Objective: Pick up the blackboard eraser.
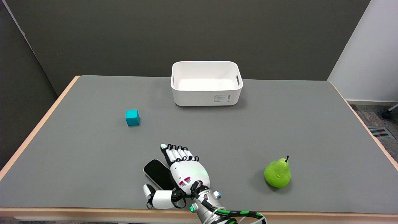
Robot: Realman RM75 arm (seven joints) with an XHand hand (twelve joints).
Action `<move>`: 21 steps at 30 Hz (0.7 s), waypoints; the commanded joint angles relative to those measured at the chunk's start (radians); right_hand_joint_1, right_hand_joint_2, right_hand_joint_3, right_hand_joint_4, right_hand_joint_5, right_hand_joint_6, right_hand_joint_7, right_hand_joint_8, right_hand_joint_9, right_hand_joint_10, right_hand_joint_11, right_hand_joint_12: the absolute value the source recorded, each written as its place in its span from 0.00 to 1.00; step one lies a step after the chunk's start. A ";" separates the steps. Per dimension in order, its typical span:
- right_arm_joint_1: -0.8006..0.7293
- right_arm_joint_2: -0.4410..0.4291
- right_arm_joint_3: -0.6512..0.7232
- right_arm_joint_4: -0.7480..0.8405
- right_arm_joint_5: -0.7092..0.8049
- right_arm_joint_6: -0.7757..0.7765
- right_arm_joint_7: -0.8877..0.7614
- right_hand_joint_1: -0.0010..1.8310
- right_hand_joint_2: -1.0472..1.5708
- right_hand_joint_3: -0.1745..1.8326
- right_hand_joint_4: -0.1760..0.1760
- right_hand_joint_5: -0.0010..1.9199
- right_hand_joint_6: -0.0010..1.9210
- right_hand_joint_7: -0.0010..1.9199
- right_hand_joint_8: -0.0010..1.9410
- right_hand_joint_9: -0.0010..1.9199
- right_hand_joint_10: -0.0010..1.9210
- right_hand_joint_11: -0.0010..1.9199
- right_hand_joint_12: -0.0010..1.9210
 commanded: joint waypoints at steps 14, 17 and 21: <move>-0.004 -0.007 -0.013 -0.033 0.032 -0.001 0.008 0.22 0.65 0.53 0.00 0.01 0.06 0.03 0.26 0.00 0.39 0.01 0.62; -0.004 -0.008 -0.011 -0.039 0.041 0.004 0.009 0.23 0.65 0.53 0.00 0.01 0.06 0.03 0.27 0.01 0.39 0.01 0.62; -0.004 -0.011 -0.004 -0.037 0.063 0.037 0.009 0.24 0.66 0.53 0.00 0.00 0.06 0.03 0.27 0.01 0.39 0.02 0.63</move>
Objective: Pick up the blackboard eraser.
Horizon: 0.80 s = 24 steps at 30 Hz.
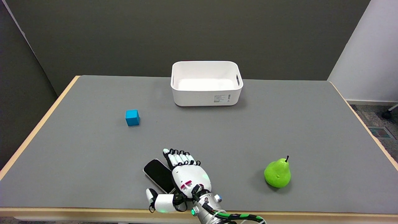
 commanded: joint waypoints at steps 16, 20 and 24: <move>0.010 -0.018 0.018 -0.021 0.001 0.047 0.001 0.39 0.69 0.54 0.00 0.00 0.07 0.08 0.31 0.07 0.44 0.05 0.69; 0.012 -0.020 0.020 -0.032 -0.052 0.026 0.001 0.49 0.73 0.52 0.00 0.02 0.15 0.06 0.64 0.15 0.61 0.13 0.77; 0.015 -0.020 0.021 -0.041 -0.106 0.007 0.001 0.69 0.83 0.34 0.00 0.05 0.26 0.07 0.94 0.21 0.95 0.09 0.95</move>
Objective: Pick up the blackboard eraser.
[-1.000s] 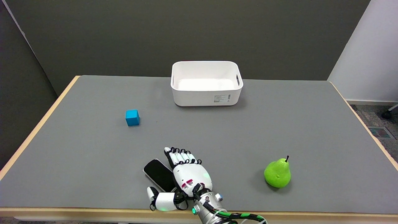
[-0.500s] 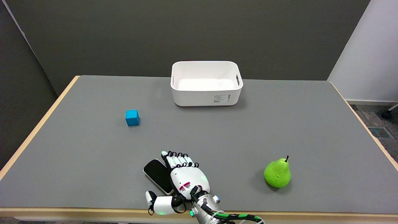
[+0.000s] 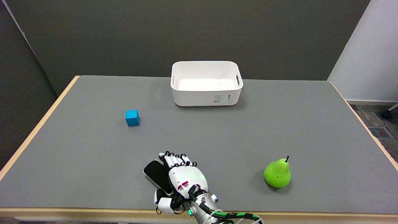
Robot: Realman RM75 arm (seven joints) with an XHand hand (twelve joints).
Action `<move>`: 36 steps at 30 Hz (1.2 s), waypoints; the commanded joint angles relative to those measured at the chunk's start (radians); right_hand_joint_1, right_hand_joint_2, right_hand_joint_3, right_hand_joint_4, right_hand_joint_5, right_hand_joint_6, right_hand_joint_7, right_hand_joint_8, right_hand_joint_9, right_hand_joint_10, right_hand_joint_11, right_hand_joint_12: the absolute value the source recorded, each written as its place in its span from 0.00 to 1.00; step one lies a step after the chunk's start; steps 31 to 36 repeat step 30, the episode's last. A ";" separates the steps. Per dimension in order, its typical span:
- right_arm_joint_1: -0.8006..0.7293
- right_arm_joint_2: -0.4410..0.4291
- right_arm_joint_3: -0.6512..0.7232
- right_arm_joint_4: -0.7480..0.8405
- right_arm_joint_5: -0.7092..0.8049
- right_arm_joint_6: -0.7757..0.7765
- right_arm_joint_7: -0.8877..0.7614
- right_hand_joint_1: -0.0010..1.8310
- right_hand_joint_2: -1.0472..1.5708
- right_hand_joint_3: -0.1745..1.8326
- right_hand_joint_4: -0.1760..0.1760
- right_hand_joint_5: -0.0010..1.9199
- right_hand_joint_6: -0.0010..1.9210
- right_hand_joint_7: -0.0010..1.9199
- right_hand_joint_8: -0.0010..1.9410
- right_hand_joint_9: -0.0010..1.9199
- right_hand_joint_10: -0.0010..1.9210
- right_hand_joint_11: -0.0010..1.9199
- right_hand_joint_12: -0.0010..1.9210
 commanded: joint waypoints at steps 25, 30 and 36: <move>0.090 0.019 0.148 0.086 -0.414 -0.086 0.000 0.60 0.92 0.14 0.00 0.23 0.76 0.29 1.00 0.28 1.00 0.10 1.00; 0.250 0.061 0.231 0.058 -0.321 -0.048 0.001 0.60 0.92 0.13 0.00 0.22 0.76 0.29 1.00 0.28 1.00 0.11 1.00; 0.250 0.061 0.231 0.058 -0.321 -0.048 0.001 0.60 0.92 0.13 0.00 0.22 0.76 0.29 1.00 0.28 1.00 0.11 1.00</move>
